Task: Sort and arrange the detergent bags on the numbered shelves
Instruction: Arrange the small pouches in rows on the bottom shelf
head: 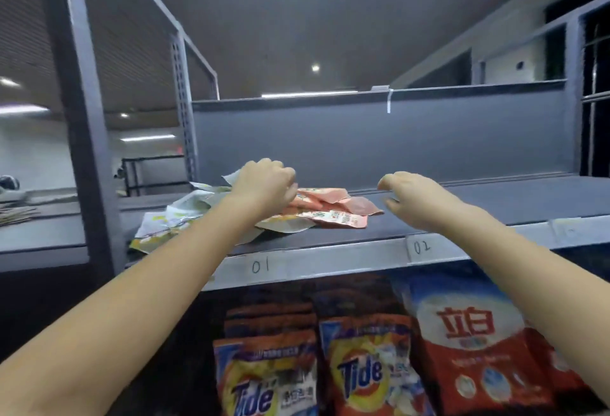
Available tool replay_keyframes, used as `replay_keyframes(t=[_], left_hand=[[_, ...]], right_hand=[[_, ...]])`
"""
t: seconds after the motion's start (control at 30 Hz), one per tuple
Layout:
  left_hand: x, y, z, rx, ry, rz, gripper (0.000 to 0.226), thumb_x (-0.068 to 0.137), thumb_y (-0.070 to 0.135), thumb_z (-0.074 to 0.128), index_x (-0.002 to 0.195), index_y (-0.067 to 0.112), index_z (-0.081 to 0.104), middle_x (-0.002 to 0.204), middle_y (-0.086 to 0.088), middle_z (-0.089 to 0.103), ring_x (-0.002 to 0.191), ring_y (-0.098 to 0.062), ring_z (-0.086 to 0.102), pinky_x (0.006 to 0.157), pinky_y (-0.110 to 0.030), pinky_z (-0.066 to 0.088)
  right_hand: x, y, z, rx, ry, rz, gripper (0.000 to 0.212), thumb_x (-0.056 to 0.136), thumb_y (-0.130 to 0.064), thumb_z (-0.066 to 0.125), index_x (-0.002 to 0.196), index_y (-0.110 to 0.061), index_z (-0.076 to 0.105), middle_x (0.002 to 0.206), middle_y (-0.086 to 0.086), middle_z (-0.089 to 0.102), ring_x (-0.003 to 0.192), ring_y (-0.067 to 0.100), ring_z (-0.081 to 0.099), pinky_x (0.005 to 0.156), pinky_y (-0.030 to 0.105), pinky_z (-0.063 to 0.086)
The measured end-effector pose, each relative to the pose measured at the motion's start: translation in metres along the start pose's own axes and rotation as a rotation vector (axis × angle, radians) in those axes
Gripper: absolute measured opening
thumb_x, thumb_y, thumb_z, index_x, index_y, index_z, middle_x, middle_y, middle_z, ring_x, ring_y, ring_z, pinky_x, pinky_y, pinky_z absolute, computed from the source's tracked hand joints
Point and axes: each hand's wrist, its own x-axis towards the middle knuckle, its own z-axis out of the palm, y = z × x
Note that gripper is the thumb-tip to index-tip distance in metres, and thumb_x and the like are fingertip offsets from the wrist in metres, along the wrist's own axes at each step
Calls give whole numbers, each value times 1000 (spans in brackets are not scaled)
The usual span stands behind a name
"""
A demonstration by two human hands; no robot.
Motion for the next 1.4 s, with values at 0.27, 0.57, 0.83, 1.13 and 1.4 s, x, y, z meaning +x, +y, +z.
replay_keyframes(t=[0.27, 0.57, 0.83, 1.13, 1.4], left_hand=[[26, -80, 27, -93, -24, -241, 34, 97, 32, 36, 114, 20, 63, 111, -5, 63, 100, -27, 56, 77, -33, 44], [105, -124, 86, -224, -324, -440, 42, 96, 40, 40, 103, 6, 63, 94, -8, 58, 84, -24, 53, 67, -29, 38], [137, -128, 102, -324, -860, -530, 55, 74, 69, 59, 100, 21, 57, 101, 0, 58, 99, -21, 57, 73, -27, 51], [141, -128, 110, -637, -985, -742, 78, 62, 62, 74, 124, 19, 55, 127, -6, 53, 111, -27, 55, 82, -33, 54], [143, -124, 107, -1056, -468, -816, 32, 83, 21, 71, 106, 2, 61, 97, -10, 70, 77, -20, 67, 58, -28, 57]], right_hand=[[100, -31, 44, 137, -66, 54, 33, 95, -20, 39, 98, 4, 61, 101, 18, 66, 98, 35, 57, 79, 37, 45], [178, -22, 80, 188, -391, 249, 44, 95, -48, 42, 77, -8, 50, 85, 5, 55, 75, 23, 52, 76, 28, 39], [217, -17, 103, 244, -568, 169, 59, 75, -76, 50, 75, -17, 55, 77, -2, 58, 67, 17, 53, 59, 28, 38], [224, 11, 110, 796, -641, 290, 35, 78, -33, 74, 96, -5, 64, 91, 11, 70, 65, 21, 63, 52, 24, 48], [216, 17, 108, 1318, -453, 359, 5, 98, -21, 48, 95, -18, 48, 89, 3, 64, 54, 13, 66, 41, 24, 53]])
